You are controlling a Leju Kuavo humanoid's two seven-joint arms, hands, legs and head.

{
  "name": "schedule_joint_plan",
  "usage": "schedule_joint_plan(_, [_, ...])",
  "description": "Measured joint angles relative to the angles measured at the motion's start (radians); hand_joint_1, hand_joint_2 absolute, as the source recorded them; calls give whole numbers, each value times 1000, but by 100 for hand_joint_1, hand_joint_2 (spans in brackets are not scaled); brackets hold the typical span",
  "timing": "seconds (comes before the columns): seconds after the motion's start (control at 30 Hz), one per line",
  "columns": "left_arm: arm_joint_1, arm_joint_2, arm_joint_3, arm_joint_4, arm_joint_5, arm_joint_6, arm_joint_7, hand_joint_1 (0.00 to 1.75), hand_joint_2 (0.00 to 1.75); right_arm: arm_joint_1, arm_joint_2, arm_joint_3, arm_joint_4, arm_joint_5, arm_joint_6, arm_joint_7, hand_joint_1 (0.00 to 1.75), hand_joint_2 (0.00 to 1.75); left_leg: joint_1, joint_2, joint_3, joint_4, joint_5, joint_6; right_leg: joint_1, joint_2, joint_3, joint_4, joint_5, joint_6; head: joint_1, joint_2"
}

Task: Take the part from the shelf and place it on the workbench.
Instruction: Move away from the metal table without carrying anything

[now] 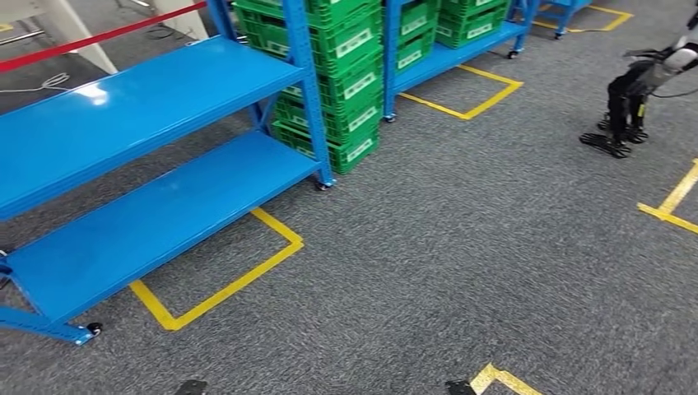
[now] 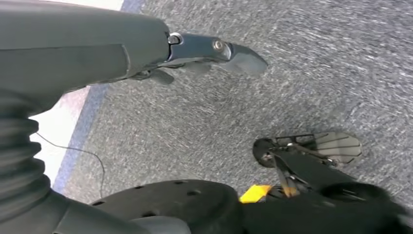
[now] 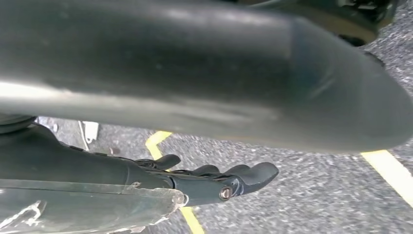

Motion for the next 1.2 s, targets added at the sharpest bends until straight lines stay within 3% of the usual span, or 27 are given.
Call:
schedule_joint_plan(0.07, [-4,0,0,0,-3,0,0,0,175,0,0,0,0,-1,0,-1,0,0,-8,41,49,-95,23,12,6,-22,4,1,-6,9,0,0])
schedule_joint_plan(0.1, [-5,-1,0,0,-3,1,0,0,175,0,0,0,0,-2,0,-1,0,0,-12,45,52,-107,20,18,9,-33,7,0,-8,13,0,0])
schedule_joint_plan(0.17, [-2,-2,0,0,-4,1,0,0,175,-3,0,0,0,-2,1,-1,0,0,-11,21,50,-113,22,30,10,-50,14,-5,-11,24,1,0])
schedule_joint_plan(0.23, [1,-3,0,0,-4,1,0,0,175,-6,0,0,0,-1,2,-1,0,0,-4,-1,51,-117,27,41,8,-16,6,23,-34,36,3,0])
schedule_joint_plan(0.3, [-2,-3,0,0,-4,2,0,0,175,-5,0,0,0,-1,2,-1,0,0,0,-25,51,-118,30,49,4,48,-45,136,-94,44,7,0])
schedule_joint_plan(0.37, [-4,-4,0,0,-4,3,0,0,175,-1,0,0,0,0,2,0,0,0,1,-54,51,-118,31,53,3,73,-111,267,-141,46,8,0])
schedule_joint_plan(0.4, [-3,-5,0,0,-4,3,0,0,175,1,-1,0,0,0,2,1,0,0,1,-69,51,-118,31,52,3,76,-126,287,-136,46,9,0])
schedule_joint_plan(0.43, [-2,-5,0,0,-4,3,0,0,175,2,-1,0,0,0,2,1,0,0,2,-84,52,-117,31,52,2,78,-125,272,-113,45,9,0])
schedule_joint_plan(0.47, [-1,-5,0,0,-4,3,0,0,175,2,-1,0,0,0,2,1,0,0,3,-99,53,-116,31,50,0,86,-102,213,-73,45,9,0])
schedule_joint_plan(0.53, [-2,-5,0,0,-4,3,0,0,175,1,-1,0,0,0,2,1,0,0,4,-128,52,-112,31,41,-9,133,-42,74,-11,44,10,0])
schedule_joint_plan(0.6, [-4,-5,0,0,-4,3,0,0,175,1,0,0,0,1,2,1,0,0,5,-151,45,-110,34,28,-13,165,-12,8,4,39,9,0])
schedule_joint_plan(0.67, [1,-4,1,0,-4,3,0,0,175,0,0,0,0,1,2,2,0,0,9,-170,38,-115,42,14,-10,148,-9,3,7,26,9,0])
schedule_joint_plan(0.7, [4,-3,1,0,-4,3,0,0,175,-2,0,-1,0,1,2,2,0,0,9,-166,36,-115,42,8,-10,137,-8,1,10,19,9,0])
schedule_joint_plan(0.77, [5,-2,1,0,-4,3,0,0,175,-3,0,-1,0,1,2,2,0,0,6,-113,13,-68,9,0,-11,112,-8,-3,14,7,3,0])
schedule_joint_plan(0.83, [0,-3,1,0,-3,3,0,0,175,0,0,-1,0,1,2,4,0,0,4,-54,-47,58,-61,-7,-8,80,-9,-4,13,0,-4,0])
schedule_joint_plan(0.9, [-4,-4,1,0,-3,3,0,0,175,3,-1,-1,0,1,2,6,0,0,5,-44,-99,172,-103,-10,-6,47,-10,-3,12,-2,-4,0])
schedule_joint_plan(0.93, [-4,-4,1,0,-3,3,0,0,175,3,-1,-1,0,1,2,7,0,0,5,-44,-101,182,-97,-10,-6,34,-10,-3,11,-2,-5,0])
schedule_joint_plan(0.97, [-3,-4,2,0,-2,3,0,0,175,2,-1,-1,0,1,2,7,0,0,5,-40,-84,154,-73,-9,-6,21,-9,-3,10,-1,-5,0])
schedule_joint_plan(1.0, [-2,-4,2,0,-2,3,0,0,131,1,0,-1,0,1,2,7,0,0,5,-31,-52,97,-40,-8,-6,11,-7,-3,9,0,-5,0])
schedule_joint_plan(1.03, [-2,-4,2,0,-2,4,0,0,87,0,0,-1,0,1,2,7,0,0,4,-2,-12,24,-8,-5,-4,0,-4,-3,7,4,-6,0])
schedule_joint_plan(1.1, [-5,-4,2,0,-3,6,0,0,0,1,0,-1,0,0,2,6,0,0,-1,46,42,-82,21,6,4,-19,0,-1,1,14,-9,0])
schedule_joint_plan(1.13, [-7,-5,2,0,-3,6,-1,0,0,1,0,-1,0,0,2,6,0,0,-4,57,50,-103,21,13,9,-30,3,-2,-1,19,-9,0])
schedule_joint_plan(1.2, [-5,-5,2,0,-4,7,-1,0,0,-1,0,-2,0,0,2,5,0,0,-3,33,48,-109,21,26,10,-49,8,-5,-5,29,-8,0])
